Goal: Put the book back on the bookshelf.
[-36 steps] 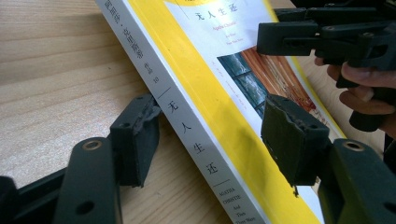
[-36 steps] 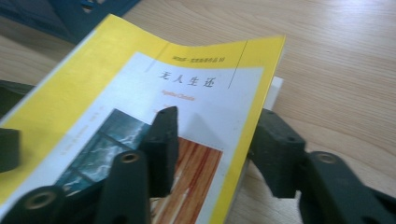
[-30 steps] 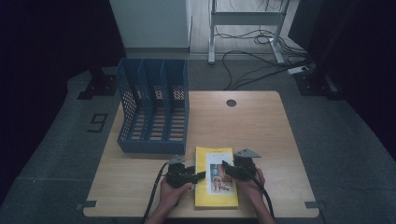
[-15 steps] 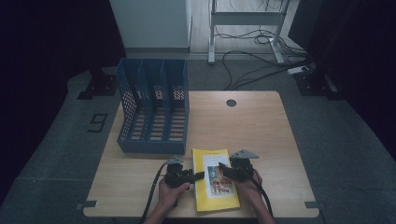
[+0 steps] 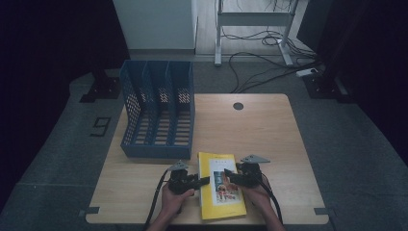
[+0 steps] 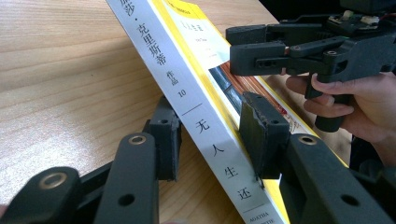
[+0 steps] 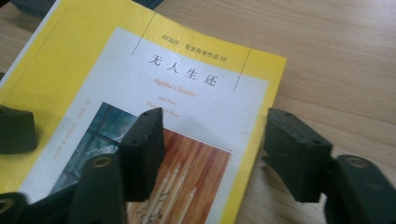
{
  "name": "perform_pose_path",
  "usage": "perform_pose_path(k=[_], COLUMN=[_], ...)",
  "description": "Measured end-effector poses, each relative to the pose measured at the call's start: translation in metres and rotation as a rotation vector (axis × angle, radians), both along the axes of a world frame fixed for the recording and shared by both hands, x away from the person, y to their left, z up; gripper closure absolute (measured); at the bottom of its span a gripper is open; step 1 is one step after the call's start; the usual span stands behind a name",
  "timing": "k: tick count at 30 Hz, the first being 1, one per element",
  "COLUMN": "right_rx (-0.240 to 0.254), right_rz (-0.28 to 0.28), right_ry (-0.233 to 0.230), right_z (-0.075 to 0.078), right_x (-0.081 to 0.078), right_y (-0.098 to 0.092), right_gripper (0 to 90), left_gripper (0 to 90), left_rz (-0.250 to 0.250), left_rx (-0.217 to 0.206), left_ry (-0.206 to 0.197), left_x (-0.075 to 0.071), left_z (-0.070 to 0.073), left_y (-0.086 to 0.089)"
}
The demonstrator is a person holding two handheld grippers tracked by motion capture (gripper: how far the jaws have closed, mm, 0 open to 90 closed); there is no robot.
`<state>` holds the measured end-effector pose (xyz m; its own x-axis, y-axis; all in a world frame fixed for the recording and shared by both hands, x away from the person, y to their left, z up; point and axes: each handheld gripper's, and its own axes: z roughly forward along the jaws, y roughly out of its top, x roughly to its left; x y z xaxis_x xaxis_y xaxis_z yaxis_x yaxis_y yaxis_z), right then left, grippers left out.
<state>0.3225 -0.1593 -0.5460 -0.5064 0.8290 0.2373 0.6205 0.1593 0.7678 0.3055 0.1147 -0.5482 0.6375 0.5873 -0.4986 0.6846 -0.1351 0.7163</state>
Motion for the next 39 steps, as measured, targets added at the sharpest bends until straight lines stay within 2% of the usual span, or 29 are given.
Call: perform_pose_path(k=[6,8,12,17,20,26,30,33,34,36,37,39], right_rx=[0.034,0.075,0.132,0.143,0.155,0.190,0.194,0.202,0.224,0.229,0.245,0.240], right_rz=[-0.007,-0.007,0.021,0.029,0.037,0.043,0.047,0.035,0.018,0.020,0.022,0.021], right_ry=[0.058,0.081,0.111,0.114,0.118,0.129,0.119,0.098,0.063,0.052,0.023,0.003], right_z=[-0.002,-0.003,-0.004,-0.003,-0.002,-0.003,-0.001,0.002,0.007,0.009,0.015,0.018], right_x=[0.003,0.005,0.006,0.005,0.006,0.007,0.006,0.003,0.000,0.000,-0.003,-0.005], right_y=[0.001,0.000,0.001,0.002,0.001,0.001,0.001,0.001,0.000,0.000,0.000,0.001], right_gripper=[21.8,20.6,18.8,18.5,18.4,16.5,16.8,20.4,24.0,24.6,26.1,27.2], left_gripper=[60.3,60.8,61.2,62.0,62.4,62.6,62.8,63.9,64.6,65.7,66.4,67.2], left_rz=[0.005,0.002,0.000,0.003,0.006,0.006,0.004,0.011,0.016,0.018,0.020,0.023], left_rx=[0.003,0.014,0.020,0.008,0.010,0.014,0.008,0.001,-0.015,-0.021,-0.025,-0.026], left_ry=[-0.021,-0.051,-0.068,-0.070,-0.091,-0.103,-0.113,-0.129,-0.148,-0.162,-0.183,-0.192], left_x=[-0.003,-0.006,-0.008,-0.010,-0.012,-0.014,-0.016,-0.017,-0.019,-0.020,-0.022,-0.022], left_z=[0.003,0.007,0.010,0.011,0.014,0.016,0.019,0.022,0.028,0.031,0.036,0.038], left_y=[-0.001,-0.002,-0.002,-0.001,-0.002,-0.002,-0.001,0.000,0.002,0.004,0.006,0.007])
